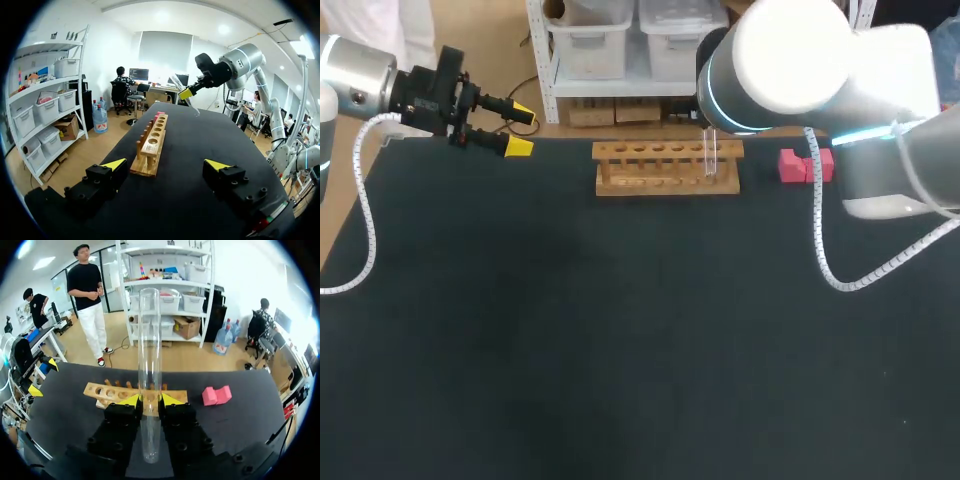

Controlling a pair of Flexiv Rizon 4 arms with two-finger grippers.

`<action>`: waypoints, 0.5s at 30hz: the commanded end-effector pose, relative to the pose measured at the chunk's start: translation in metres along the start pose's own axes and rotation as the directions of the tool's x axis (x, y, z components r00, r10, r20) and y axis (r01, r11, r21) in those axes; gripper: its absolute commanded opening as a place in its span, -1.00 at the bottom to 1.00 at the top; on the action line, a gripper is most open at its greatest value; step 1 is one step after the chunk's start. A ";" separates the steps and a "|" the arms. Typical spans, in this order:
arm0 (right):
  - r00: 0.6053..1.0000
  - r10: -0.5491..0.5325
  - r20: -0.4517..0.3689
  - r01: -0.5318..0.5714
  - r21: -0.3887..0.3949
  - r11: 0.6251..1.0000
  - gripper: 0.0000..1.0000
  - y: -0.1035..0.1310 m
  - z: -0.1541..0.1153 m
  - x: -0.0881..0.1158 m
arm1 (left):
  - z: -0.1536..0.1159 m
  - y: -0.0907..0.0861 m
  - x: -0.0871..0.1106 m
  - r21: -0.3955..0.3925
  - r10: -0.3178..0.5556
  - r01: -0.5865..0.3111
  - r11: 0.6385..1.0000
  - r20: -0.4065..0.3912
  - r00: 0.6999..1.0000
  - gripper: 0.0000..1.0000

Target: Grasp the test tube, adjust it, and insert it.

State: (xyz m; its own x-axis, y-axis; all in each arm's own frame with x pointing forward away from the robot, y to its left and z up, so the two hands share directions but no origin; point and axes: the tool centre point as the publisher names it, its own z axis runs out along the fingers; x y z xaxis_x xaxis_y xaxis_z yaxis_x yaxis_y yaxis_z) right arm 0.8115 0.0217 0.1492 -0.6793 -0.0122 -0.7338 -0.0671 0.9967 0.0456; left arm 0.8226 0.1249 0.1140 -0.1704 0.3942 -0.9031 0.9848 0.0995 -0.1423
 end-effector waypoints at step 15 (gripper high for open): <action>0.872 -0.027 0.488 0.037 -0.010 0.999 -1.00 -0.018 0.011 -0.029 | 0.000 -0.001 0.001 -0.002 0.002 -0.002 1.000 0.001 1.000 1.00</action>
State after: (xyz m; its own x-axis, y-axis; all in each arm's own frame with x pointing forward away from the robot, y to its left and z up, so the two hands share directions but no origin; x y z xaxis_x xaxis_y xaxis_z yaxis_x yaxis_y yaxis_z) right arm 0.8365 0.0088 0.1669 -0.5462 -0.0341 -0.8370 -0.0786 0.9968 0.0107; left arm 0.8226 0.1249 0.1140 -0.1703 0.3942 -0.9031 0.9848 0.0995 -0.1423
